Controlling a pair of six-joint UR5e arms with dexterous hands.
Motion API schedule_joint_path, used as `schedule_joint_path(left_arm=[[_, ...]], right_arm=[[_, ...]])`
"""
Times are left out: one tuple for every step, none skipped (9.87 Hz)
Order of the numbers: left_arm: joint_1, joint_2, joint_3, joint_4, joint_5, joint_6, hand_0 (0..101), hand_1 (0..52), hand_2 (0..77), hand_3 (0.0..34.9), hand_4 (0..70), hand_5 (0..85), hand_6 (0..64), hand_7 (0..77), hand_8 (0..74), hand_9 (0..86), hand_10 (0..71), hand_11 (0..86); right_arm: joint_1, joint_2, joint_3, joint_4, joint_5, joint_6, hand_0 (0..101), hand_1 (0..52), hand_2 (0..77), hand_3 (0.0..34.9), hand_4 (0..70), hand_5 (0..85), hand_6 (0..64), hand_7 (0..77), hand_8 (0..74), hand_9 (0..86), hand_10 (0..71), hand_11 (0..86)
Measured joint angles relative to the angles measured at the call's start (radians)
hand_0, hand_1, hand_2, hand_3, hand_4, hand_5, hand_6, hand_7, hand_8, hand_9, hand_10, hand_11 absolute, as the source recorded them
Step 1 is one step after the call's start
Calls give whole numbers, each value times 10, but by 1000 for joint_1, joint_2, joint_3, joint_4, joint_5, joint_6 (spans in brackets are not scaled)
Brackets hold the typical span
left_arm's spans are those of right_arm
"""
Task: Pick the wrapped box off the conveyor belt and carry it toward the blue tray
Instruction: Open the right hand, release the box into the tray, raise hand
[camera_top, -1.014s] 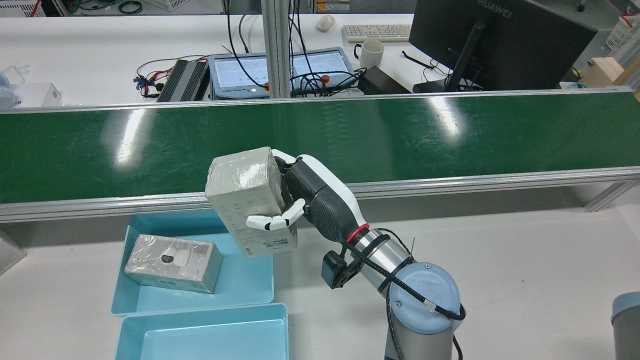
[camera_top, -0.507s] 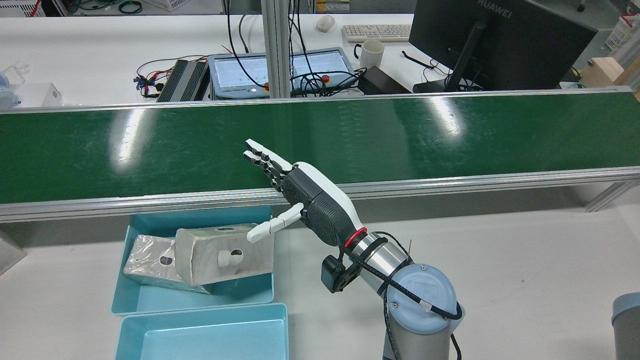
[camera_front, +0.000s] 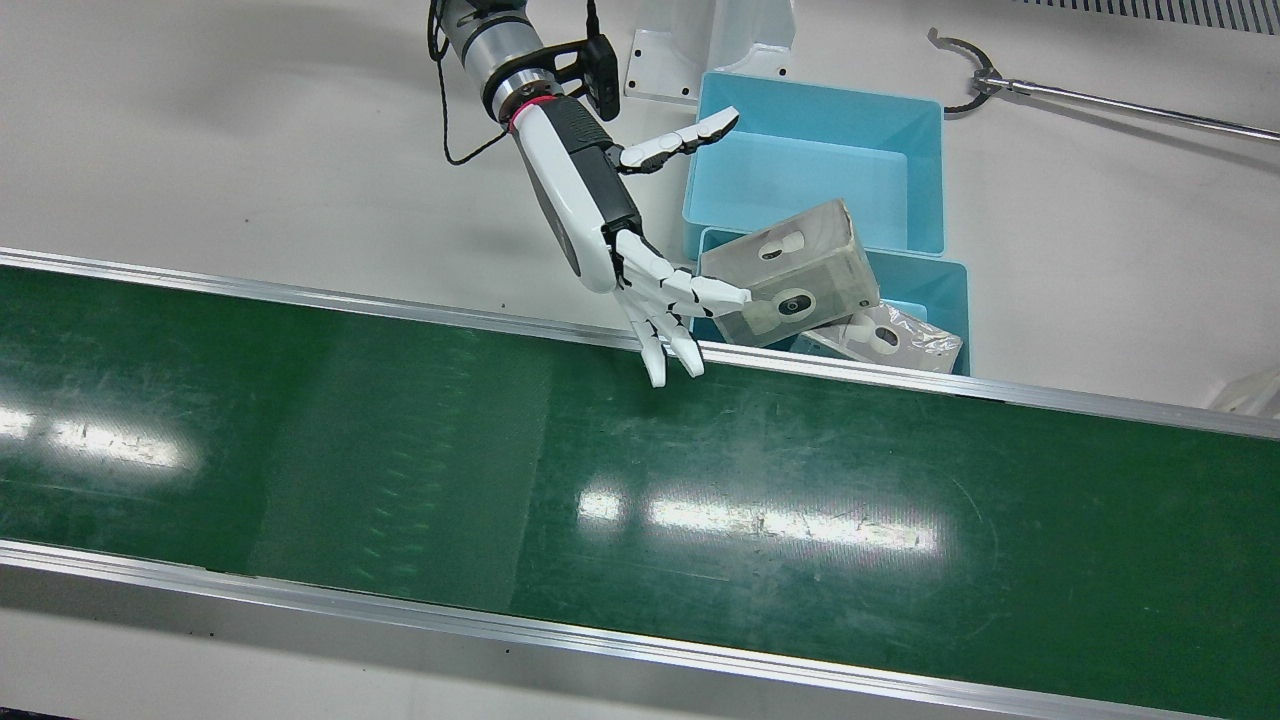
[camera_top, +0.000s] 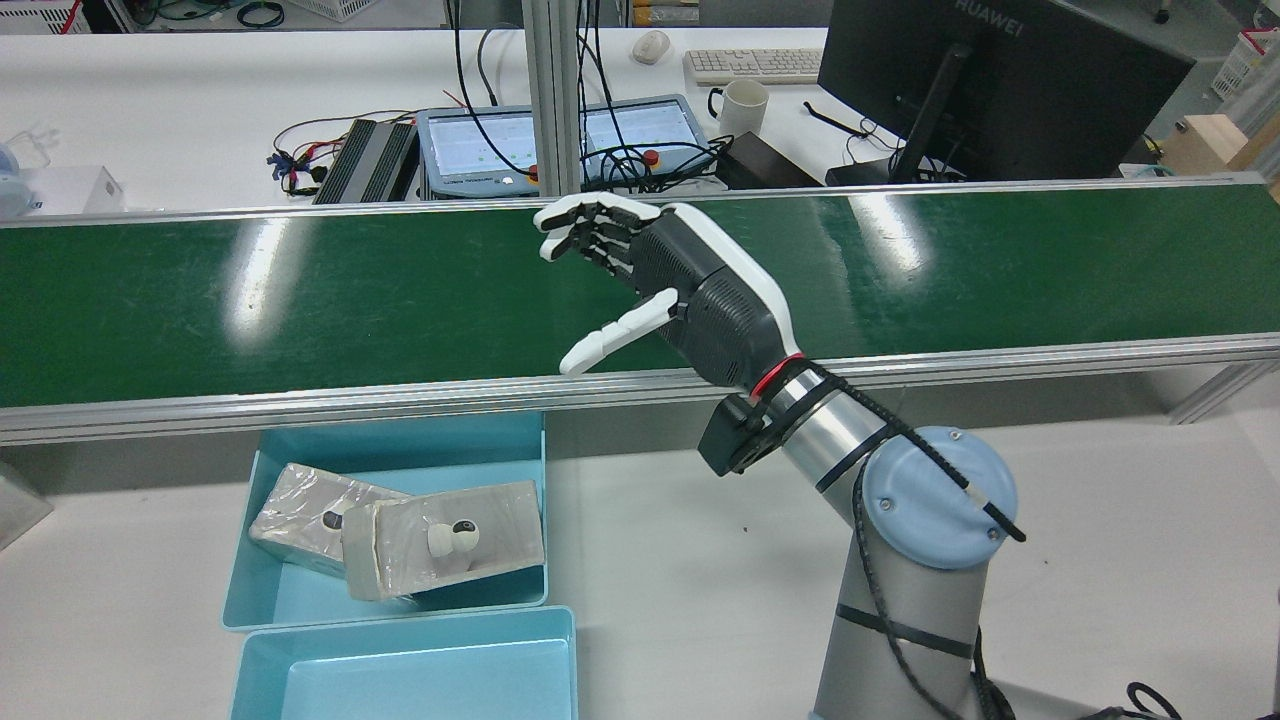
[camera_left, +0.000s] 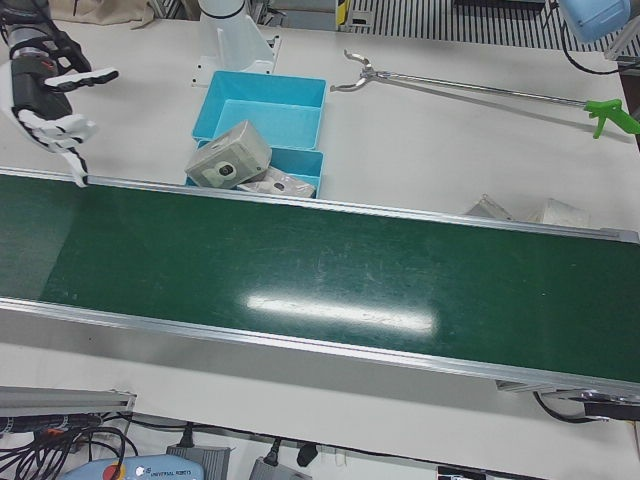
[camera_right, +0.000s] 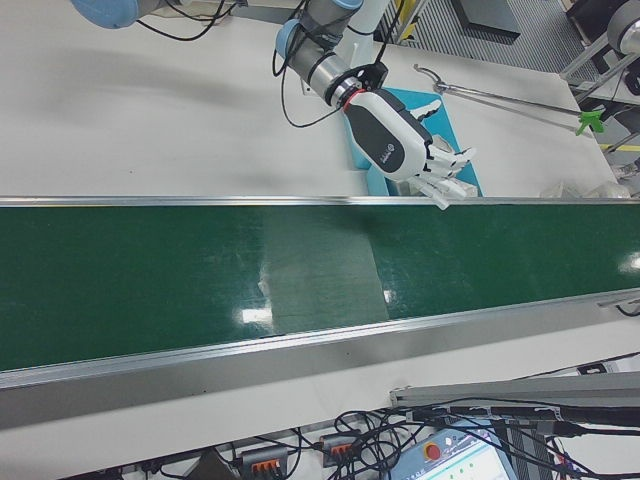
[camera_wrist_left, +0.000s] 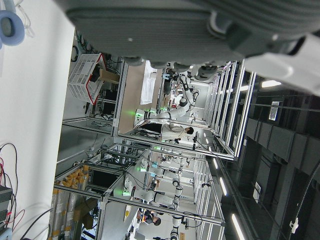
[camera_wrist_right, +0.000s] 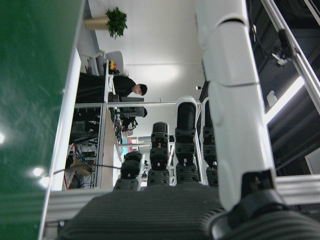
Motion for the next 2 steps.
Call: schedule_joint_path(left_arm=[[0, 0, 0, 0, 0, 0, 0, 0, 5, 0, 0, 11, 5, 5, 5, 0, 0, 5], [0, 0, 0, 0, 0, 0, 0, 0, 5, 0, 0, 11, 5, 5, 5, 0, 0, 5]], right_arm=[[60, -30, 19, -9, -4, 39, 537, 180, 131, 0, 295, 311, 344, 496, 262, 38, 256, 16], [107, -64, 26, -26, -14, 88, 537, 180, 131, 0, 295, 311, 344, 496, 262, 38, 256, 16]])
